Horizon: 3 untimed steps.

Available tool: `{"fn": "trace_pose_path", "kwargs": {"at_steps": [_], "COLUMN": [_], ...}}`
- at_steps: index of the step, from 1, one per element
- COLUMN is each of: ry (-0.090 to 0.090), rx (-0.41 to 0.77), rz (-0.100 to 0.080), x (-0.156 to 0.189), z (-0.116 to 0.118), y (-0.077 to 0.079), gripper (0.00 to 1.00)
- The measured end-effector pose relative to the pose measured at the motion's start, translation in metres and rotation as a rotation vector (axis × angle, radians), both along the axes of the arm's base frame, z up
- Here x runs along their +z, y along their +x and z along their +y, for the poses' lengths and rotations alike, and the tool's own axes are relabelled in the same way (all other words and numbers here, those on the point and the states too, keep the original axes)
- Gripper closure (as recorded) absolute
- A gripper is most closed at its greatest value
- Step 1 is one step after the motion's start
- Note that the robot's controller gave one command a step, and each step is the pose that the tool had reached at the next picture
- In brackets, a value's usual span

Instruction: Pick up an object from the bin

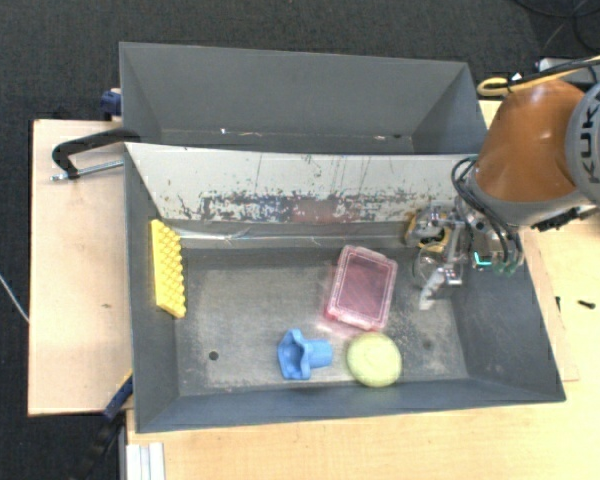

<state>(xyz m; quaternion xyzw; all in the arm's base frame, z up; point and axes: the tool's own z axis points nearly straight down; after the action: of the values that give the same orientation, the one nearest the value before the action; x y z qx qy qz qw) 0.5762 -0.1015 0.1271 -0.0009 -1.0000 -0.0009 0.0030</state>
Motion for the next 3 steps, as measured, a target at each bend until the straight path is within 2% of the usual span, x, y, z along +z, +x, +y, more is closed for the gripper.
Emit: {"fn": "trace_pose_path", "kwargs": {"at_steps": [1,2,3], "ry": [-0.001,-0.004,0.002], "rx": [0.001,0.044,0.268], "rz": [-0.008,-0.011,-0.005], "x": [0.004,-0.001,0.009], "z": [0.000,0.016,0.045], "y": [0.002,-0.004,-0.023], "gripper": [0.00,0.00,0.00]}}
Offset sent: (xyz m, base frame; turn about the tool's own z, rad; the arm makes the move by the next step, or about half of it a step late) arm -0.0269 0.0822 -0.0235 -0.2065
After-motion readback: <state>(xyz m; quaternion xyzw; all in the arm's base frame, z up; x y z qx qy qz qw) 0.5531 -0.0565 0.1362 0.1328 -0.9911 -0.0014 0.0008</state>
